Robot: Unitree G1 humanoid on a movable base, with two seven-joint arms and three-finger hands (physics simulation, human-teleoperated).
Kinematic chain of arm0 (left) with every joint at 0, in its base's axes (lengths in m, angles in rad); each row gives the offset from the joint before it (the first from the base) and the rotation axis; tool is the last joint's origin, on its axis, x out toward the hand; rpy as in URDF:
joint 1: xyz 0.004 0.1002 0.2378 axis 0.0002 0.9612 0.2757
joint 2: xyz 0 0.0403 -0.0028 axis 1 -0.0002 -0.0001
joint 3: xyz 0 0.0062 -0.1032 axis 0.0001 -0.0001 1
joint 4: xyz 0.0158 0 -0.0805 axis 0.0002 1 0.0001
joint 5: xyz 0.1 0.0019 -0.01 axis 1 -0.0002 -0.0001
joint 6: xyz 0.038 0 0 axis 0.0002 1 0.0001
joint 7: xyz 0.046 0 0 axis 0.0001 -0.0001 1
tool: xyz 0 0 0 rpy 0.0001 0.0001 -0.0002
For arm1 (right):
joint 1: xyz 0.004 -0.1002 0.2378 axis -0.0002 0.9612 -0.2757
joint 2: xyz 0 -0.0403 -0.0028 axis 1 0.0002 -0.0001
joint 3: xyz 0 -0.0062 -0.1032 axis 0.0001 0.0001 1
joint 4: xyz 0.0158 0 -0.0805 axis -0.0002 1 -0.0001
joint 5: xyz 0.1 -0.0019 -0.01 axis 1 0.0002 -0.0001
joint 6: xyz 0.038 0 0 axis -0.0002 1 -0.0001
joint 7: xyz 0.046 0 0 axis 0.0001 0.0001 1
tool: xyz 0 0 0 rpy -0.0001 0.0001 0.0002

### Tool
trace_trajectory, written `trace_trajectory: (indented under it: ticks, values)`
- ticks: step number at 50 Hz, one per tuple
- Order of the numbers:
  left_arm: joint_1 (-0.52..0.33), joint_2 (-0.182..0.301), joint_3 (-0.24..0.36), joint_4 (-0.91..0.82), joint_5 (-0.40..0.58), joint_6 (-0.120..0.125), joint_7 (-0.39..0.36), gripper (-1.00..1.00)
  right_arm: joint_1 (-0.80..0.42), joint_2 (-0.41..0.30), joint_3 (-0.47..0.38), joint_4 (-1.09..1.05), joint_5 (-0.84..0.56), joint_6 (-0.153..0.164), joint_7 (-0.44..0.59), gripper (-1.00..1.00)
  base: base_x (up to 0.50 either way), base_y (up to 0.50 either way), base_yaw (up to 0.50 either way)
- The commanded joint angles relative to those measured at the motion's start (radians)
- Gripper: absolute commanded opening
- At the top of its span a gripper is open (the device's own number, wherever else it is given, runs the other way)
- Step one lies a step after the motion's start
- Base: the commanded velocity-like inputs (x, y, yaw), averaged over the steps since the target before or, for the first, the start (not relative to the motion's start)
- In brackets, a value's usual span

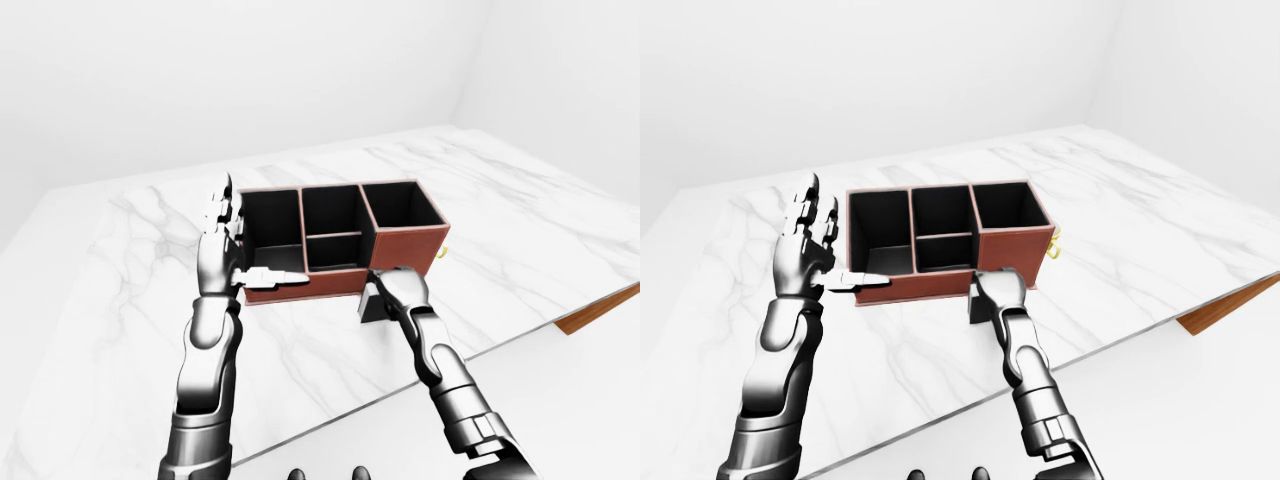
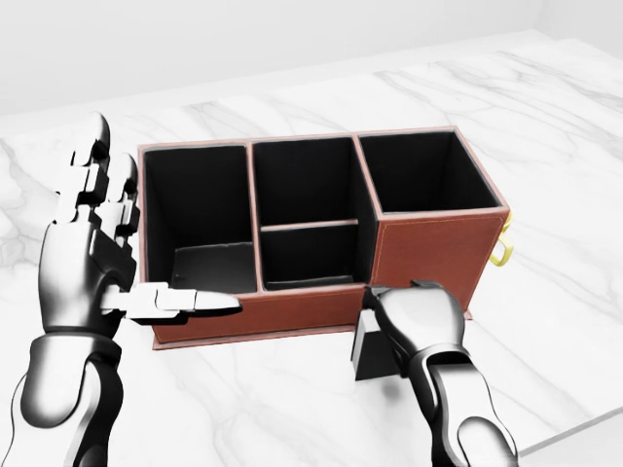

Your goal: Pick up the book and place it in the right compartment of the caddy.

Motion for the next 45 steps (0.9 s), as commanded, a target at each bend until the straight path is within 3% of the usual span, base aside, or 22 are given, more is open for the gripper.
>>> trace_trajectory:
  ticks: [1, 20, 26, 32, 37, 42, 45]
  values:
    - [-0.006, 0.002, 0.002, 0.007, -0.001, 0.000, -0.001, 1.00, 0.071, 0.006, 0.015, 0.050, 0.068, 0.000, 0.056, -1.00, 0.00, 0.00, 0.00]
    - [0.014, -0.003, -0.003, -0.006, 0.001, 0.000, 0.000, 1.00, 0.081, 0.002, 0.004, -0.044, 0.081, 0.000, 0.070, -1.00, 0.00, 0.00, 0.00]
    - [0.011, -0.002, -0.001, -0.008, -0.001, 0.000, 0.000, 1.00, 0.140, -0.005, -0.011, -0.265, 0.059, 0.000, 0.190, -1.00, 0.00, 0.00, 0.00]
    - [0.019, -0.005, -0.004, -0.019, -0.004, 0.000, 0.001, 1.00, 0.218, -0.021, -0.039, -0.573, 0.002, 0.000, 0.402, -1.00, 0.00, 0.00, 0.00]
    - [0.019, -0.005, -0.002, -0.026, -0.007, 0.000, 0.002, 1.00, 0.286, -0.017, -0.077, -0.737, 0.002, 0.000, 0.499, -1.00, 0.00, 0.00, 0.00]
    - [0.020, -0.004, -0.002, -0.029, -0.008, 0.000, 0.003, 1.00, 0.308, -0.019, -0.114, -0.860, -0.001, -0.021, 0.592, -1.00, 0.00, 0.00, 0.00]
    - [0.022, -0.005, -0.001, -0.030, -0.011, 0.000, 0.003, 1.00, 0.307, -0.016, -0.139, -0.926, 0.002, -0.031, 0.593, -1.00, 0.00, 0.00, 0.00]
